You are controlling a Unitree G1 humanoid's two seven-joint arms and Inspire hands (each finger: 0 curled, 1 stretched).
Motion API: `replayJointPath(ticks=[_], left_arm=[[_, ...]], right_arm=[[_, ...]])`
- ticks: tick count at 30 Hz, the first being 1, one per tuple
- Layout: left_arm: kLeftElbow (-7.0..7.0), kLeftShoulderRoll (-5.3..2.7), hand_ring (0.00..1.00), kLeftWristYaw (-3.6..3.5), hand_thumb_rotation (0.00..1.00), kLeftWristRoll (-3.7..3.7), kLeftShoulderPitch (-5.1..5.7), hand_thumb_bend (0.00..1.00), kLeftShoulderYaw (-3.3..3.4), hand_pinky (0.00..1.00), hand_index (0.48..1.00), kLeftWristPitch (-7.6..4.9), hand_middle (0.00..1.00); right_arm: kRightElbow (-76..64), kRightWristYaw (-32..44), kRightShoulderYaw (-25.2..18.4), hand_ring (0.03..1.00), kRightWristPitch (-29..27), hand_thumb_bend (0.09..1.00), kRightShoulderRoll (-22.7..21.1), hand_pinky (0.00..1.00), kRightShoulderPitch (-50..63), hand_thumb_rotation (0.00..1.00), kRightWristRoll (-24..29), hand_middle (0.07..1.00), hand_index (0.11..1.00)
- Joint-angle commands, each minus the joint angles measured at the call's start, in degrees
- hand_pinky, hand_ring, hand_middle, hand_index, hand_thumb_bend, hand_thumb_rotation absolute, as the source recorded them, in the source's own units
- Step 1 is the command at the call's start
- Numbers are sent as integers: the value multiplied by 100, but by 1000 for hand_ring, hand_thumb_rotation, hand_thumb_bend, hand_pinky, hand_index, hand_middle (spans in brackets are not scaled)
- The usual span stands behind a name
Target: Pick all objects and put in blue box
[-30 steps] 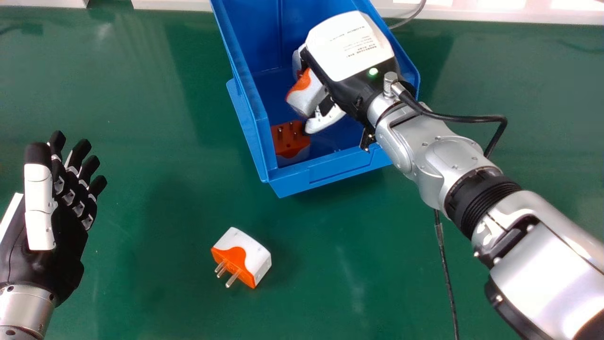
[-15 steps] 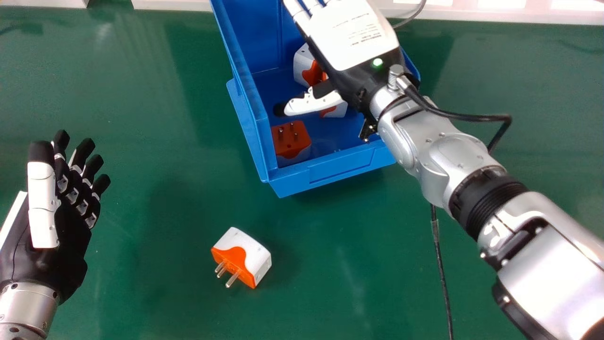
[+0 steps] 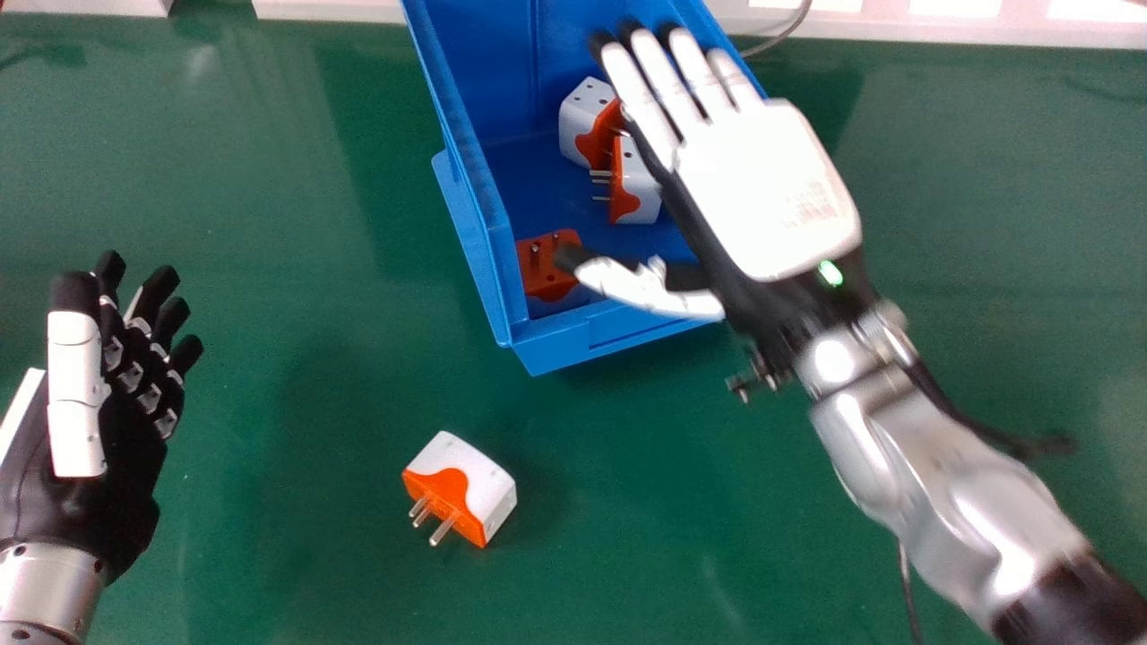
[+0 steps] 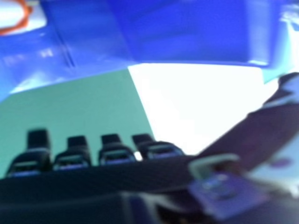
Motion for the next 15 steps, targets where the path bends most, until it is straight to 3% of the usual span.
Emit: replayJointPath(ticks=[1, 3, 9, 11, 15], left_arm=[[-183, 21, 1000, 3, 962, -24, 68, 840, 31, 1000, 1000, -16, 998], [-218, 14, 1000, 3, 959, -37, 99, 836, 34, 1000, 1000, -13, 1000], [-291, -22, 1000, 55, 961, -81, 126, 826, 50, 1000, 998, 78, 994], [-287, -24, 1000, 67, 960, -35, 129, 835, 37, 1000, 998, 58, 993], [-275, -24, 1000, 86, 962, -16, 117, 829, 23, 1000, 996, 43, 992]], right_arm=[[-644, -101, -171, 946, -251, 378, -208, 831, 593, 952, 48, 983, 982], [-1048, -85, -269, 918, -435, 386, -329, 787, 1115, 902, 77, 965, 959], [-1641, -35, -439, 912, -1025, 379, -504, 781, 2065, 842, 111, 953, 934], [-1699, 2, -485, 883, -1205, 382, -545, 748, 2263, 824, 93, 927, 906], [-1752, 43, -507, 855, -1551, 385, -611, 730, 2571, 801, 2, 894, 874]])
